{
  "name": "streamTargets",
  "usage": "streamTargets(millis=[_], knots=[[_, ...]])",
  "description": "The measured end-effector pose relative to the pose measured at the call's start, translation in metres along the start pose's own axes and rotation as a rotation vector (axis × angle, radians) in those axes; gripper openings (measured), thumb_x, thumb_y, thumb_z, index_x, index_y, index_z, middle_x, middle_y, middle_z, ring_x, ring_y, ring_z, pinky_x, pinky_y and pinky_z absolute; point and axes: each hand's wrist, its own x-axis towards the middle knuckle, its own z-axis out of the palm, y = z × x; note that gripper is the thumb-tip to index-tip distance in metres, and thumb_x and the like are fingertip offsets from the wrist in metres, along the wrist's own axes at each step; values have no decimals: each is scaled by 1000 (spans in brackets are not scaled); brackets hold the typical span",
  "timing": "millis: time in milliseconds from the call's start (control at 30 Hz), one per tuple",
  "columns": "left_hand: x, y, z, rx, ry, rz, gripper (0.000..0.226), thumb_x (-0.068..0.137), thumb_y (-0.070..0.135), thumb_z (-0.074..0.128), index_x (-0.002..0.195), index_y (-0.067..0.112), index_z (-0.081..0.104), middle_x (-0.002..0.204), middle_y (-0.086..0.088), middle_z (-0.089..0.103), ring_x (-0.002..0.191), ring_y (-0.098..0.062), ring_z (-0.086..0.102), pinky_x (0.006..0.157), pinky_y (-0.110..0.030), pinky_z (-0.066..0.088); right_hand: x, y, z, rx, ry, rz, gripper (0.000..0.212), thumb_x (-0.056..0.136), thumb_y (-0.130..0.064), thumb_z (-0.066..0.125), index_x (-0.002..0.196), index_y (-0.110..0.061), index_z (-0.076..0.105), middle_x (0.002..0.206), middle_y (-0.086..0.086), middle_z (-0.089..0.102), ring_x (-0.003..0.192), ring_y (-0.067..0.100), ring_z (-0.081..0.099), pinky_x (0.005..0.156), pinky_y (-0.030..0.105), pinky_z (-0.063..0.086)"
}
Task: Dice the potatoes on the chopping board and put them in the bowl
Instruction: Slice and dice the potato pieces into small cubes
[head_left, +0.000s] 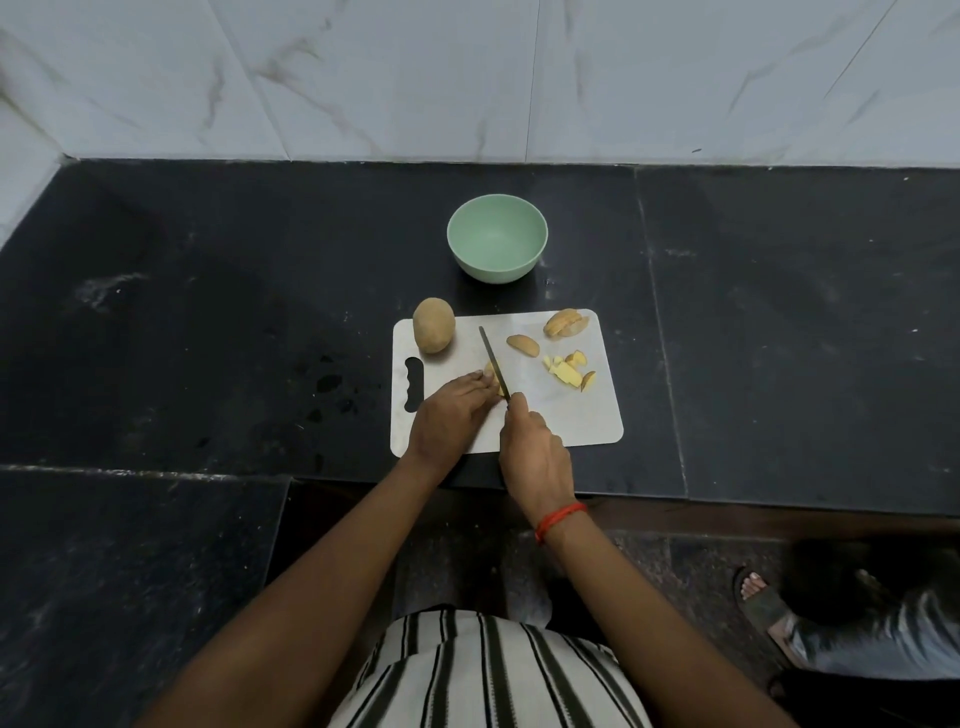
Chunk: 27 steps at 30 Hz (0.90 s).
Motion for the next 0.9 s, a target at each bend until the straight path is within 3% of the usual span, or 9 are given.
streamTargets(millis=[200,467,667,767,900], knots=[[-1,2,0,4,15,-9,35,99,31,53,111,10,78,118,-3,75,118,-19,67,94,-33,57,-3,-3,-1,-107,23,-28,30,103,-16,40,132,-17,46,90,12,64,71,38,66,52,35,32],[0,2,1,18,31,8,16,95,14,71,108,10,79,114,-3,76,116,-20,67,93,-33,58,-33,12,-7,-180,-87,-49,27,103,-11,34,130,-16,37,98,10,61,76,34,65,57,37,34],[-2,2,0,-10,36,7,18,97,16,69,112,11,78,119,-4,74,120,-17,65,98,-32,55,-84,40,-14,-183,-136,-49,39,102,-15,32,141,-17,34,112,10,59,86,35,68,61,38,38],[-3,2,0,-30,42,5,18,96,16,71,111,10,78,121,-5,73,120,-17,65,99,-35,55,-99,56,-13,-86,-124,-19,25,104,-25,34,129,-25,31,111,9,62,86,39,68,62,40,42],[-3,4,-2,-113,94,-45,23,93,18,74,115,11,76,125,-3,71,118,-15,65,101,-35,53,-97,62,-12,161,53,-65,8,106,-33,38,105,-25,39,96,4,68,72,37,66,53,39,45]])
